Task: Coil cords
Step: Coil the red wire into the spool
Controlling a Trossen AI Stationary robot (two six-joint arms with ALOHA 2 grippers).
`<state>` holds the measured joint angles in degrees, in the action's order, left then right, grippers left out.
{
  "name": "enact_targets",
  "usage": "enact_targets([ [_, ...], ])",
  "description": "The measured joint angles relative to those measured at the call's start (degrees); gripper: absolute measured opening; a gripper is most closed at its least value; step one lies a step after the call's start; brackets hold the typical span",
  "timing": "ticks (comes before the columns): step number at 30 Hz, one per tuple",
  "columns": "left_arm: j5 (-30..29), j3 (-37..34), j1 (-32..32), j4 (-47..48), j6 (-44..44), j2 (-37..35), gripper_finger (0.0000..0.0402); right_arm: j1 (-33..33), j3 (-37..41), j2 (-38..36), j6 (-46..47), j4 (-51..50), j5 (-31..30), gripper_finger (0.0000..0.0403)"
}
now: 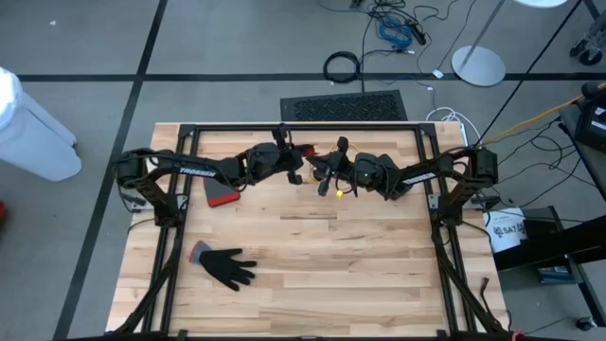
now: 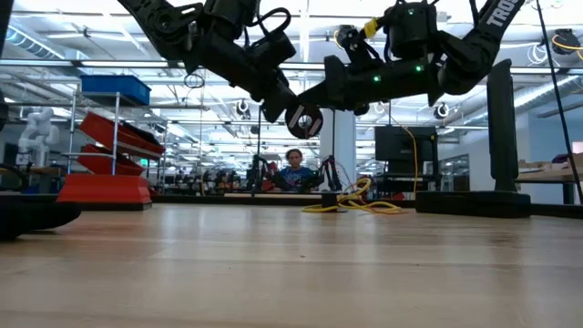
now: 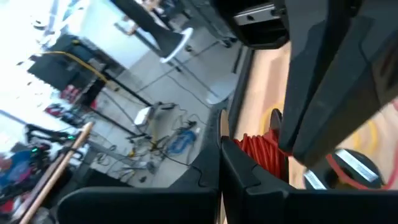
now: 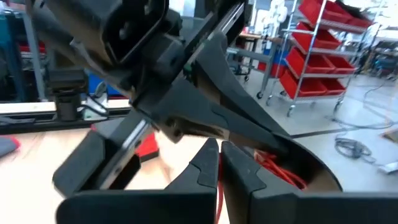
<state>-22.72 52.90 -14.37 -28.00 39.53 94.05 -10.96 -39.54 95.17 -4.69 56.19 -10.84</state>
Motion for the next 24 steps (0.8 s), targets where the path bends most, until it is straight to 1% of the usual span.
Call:
enact_targets([
  [4,-1.31,-0.08,-0.04,-4.99,-1.48,1.13,0.0,0.03,-0.42,-0.06,-2.3,0.17,-1.41,0.0],
  [8,-2.56,-0.09,-0.07,-9.15,-2.69,1.35,0.0,0.09,-0.55,-0.21,-4.83,1.31,-1.34,0.0],
  [10,-4.93,-0.07,-0.2,-11.11,-2.75,1.35,0.0,0.39,-0.6,-0.22,-5.62,1.73,-0.13,0.0001],
  [13,-7.67,-0.07,-0.59,-11.6,-2.65,1.33,0.0,1.02,-0.56,-0.17,-8.08,2.44,-2.76,0.0001],
  [15,-8.08,-0.07,-0.71,-11.69,-2.69,1.33,0.0,1.21,-0.56,-0.17,-9.79,3.11,-4.79,0.0001],
  [24,-6.8,-0.04,-0.98,-17.2,-3.19,1.33,0.0,1.29,-0.47,-0.15,-10.11,3.19,-5.56,0.0001],
])
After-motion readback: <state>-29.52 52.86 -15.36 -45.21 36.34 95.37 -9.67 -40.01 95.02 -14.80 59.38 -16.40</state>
